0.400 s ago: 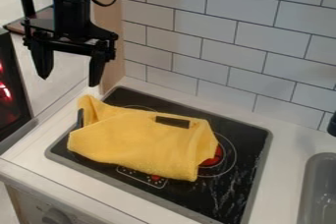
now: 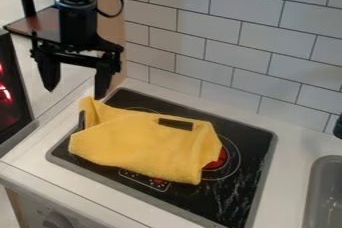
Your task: Plier le tissu du haut à gauche vers le bas à droite.
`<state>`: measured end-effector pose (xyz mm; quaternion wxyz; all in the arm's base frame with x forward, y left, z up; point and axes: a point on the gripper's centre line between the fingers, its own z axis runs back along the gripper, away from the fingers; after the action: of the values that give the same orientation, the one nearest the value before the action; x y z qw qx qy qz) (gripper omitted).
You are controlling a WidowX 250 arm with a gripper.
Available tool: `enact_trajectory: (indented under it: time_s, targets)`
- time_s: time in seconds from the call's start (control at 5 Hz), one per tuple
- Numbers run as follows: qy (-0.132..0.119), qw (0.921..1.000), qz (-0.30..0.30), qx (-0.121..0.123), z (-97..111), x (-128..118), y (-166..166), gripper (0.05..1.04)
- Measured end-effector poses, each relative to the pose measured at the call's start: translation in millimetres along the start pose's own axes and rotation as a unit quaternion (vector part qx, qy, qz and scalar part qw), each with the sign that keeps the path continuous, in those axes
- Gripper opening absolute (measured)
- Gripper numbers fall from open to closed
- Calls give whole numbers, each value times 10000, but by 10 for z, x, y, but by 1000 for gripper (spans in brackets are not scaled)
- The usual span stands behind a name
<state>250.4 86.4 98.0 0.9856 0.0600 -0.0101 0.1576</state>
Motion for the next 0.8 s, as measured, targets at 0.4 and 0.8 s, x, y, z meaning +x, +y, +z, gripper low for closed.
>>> enact_trajectory:
  time_s: [0.4,0.8]
  targets:
    - [282,9831,-1585,-870,-170,192,-266,999]
    - [385,9510,-2668,-1515,-317,276,-508,999]
